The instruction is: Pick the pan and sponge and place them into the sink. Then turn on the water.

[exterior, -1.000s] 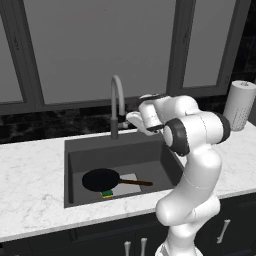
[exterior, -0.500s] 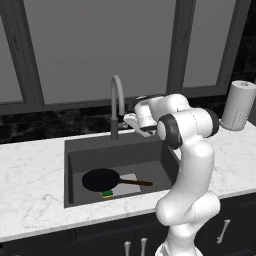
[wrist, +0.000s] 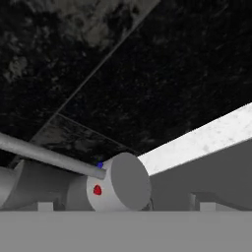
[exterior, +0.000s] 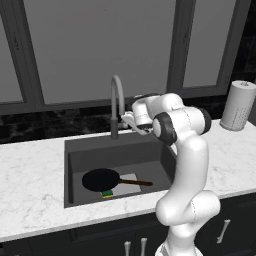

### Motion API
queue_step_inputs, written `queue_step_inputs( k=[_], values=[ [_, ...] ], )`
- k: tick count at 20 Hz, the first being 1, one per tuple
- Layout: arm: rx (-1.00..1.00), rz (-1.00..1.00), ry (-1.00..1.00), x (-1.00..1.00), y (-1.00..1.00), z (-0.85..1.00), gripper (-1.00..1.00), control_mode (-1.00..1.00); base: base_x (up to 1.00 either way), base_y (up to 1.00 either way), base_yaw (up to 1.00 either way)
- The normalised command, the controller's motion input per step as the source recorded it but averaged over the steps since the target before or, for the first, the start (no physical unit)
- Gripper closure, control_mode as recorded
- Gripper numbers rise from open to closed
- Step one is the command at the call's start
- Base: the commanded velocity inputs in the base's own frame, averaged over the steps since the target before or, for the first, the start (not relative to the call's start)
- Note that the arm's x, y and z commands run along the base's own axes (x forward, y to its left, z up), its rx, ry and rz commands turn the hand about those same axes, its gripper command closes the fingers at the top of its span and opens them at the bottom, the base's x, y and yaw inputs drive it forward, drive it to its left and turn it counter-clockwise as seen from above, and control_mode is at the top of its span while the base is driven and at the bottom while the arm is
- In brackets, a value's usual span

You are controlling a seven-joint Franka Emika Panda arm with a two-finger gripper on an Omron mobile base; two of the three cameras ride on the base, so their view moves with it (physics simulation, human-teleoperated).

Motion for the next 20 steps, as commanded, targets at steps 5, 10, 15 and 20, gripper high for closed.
queue_step_inputs(
  k=[5, 10, 15, 20],
  values=[
    [0.00, 0.00, 0.00, 0.35, 0.08, -0.18, -1.00, -1.00, 0.00, 0.00, 0.00],
    [0.01, -0.01, 0.00, 0.24, 0.03, -0.23, -1.00, -1.00, 0.00, 0.00, 0.00],
    [0.00, -0.01, 0.00, 0.06, 0.00, -0.12, 1.00, -1.00, 0.00, 0.00, 0.00],
    [0.00, 0.00, 0.00, 0.00, 0.00, 0.00, 1.00, -1.00, 0.00, 0.00, 0.00]
  ],
)
